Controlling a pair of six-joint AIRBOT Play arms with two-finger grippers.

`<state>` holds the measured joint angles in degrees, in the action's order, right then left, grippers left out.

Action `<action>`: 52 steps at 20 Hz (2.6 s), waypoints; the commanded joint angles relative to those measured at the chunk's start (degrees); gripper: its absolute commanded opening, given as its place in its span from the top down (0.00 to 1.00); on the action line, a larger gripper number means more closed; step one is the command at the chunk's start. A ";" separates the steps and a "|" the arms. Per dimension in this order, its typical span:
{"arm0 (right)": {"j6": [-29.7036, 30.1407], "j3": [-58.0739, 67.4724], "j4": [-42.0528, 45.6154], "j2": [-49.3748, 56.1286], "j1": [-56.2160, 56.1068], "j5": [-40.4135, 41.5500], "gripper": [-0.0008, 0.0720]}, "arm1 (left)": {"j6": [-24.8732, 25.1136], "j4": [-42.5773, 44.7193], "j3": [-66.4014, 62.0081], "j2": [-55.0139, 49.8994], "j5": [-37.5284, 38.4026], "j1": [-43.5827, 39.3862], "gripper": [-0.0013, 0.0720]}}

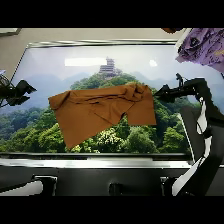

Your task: Fold the clothes and pants, and hang the long-sleeved shirts on hangers.

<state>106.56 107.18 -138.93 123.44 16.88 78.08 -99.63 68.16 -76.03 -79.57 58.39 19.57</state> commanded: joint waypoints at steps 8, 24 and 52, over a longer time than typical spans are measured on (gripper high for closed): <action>1.92 -0.04 0.55 1.25 -4.35 -4.66 0.72 | -1.64 0.02 0.02 0.07 0.87 0.07 0.14; -0.98 0.00 3.15 -5.38 -4.31 -1.70 0.95 | 9.18 -20.74 48.74 21.18 6.62 1.66 0.05; -2.64 0.00 3.61 -12.02 -4.35 2.38 0.95 | 7.82 -24.72 56.52 17.38 -4.98 -13.00 0.96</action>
<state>103.90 107.13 -135.31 111.48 12.58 79.22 -91.85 44.03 -19.31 -61.89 54.15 6.79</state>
